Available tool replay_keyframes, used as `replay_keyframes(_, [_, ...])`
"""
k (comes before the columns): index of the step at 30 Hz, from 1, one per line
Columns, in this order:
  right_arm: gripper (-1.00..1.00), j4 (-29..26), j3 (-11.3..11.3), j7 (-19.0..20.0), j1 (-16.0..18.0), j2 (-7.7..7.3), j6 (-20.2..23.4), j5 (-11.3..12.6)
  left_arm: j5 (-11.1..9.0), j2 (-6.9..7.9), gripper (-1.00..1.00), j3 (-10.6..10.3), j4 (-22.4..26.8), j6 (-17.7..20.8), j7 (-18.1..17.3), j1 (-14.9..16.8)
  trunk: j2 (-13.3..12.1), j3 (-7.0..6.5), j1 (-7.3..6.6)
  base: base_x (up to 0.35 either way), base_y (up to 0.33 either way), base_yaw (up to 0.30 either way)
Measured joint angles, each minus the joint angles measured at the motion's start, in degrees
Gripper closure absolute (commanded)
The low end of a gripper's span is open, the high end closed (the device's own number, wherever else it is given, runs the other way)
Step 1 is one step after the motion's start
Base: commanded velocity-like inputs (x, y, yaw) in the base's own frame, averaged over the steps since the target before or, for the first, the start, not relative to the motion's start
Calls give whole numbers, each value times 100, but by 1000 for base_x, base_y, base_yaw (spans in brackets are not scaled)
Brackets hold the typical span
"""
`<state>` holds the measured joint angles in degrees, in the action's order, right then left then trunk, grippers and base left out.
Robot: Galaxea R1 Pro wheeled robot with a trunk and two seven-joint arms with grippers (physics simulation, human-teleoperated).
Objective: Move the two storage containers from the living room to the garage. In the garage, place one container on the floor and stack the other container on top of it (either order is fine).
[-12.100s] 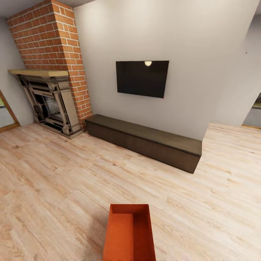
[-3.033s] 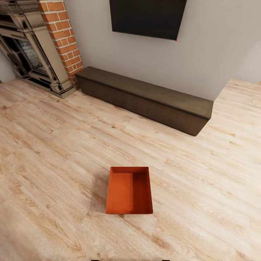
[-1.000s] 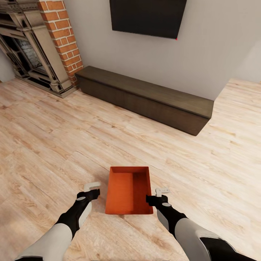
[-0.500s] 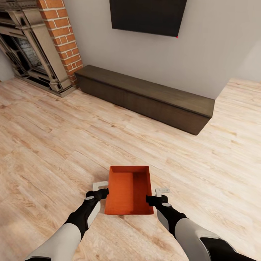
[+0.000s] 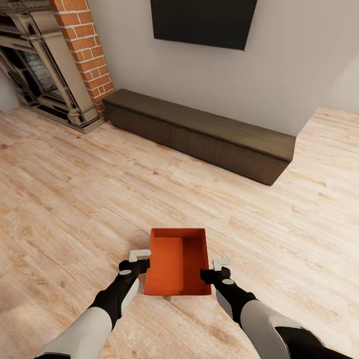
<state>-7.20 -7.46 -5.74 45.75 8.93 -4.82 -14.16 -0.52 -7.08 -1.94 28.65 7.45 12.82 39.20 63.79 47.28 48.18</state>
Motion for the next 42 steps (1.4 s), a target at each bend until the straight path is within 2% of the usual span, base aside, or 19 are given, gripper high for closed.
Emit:
replay_keyframes(1, [-100, 1, -5, -4, 1, 0, -4, -53, 70, -6, -100, -115, 2, -7, 2, 0, 40, 18, 22, 0, 0, 0])
replay_keyframes(5, [-100, 1, -6, -7, 0, 0, -3, -63, 89, -13, -100, -150, 12, -21, 33, 0, 162, 72, 88, 0, 0, 0])
replay_keyframes(12, [-100, 1, -14, -8, 0, -2, 0, -56, 91, -91, -100, -157, 19, -68, 38, 0, 162, 72, 88, 0, 0, 0])
replay_keyframes(22, [-100, 1, -44, -16, 4, -24, 7, -39, 59, -126, -100, -150, 17, -46, 50, 2, 162, 72, 88, 0, 0, 0])
replay_keyframes(26, [-100, 1, -49, -17, 4, -20, 9, -34, 45, -150, -100, -152, 48, -113, 215, 2, 162, 72, 88, 0, 0, 0])
replay_keyframes(28, [-100, 1, -49, -17, 3, -6, 9, -31, 31, -162, -100, -148, 126, -268, 284, 1, 162, 72, 88, 0, 0, 0])
replay_keyframes(42, [-100, 1, -51, -17, 1, 9, -24, -29, 16, -140, -100, -153, -67, -407, 340, -1, 162, 72, 88, 0, 0, 0])
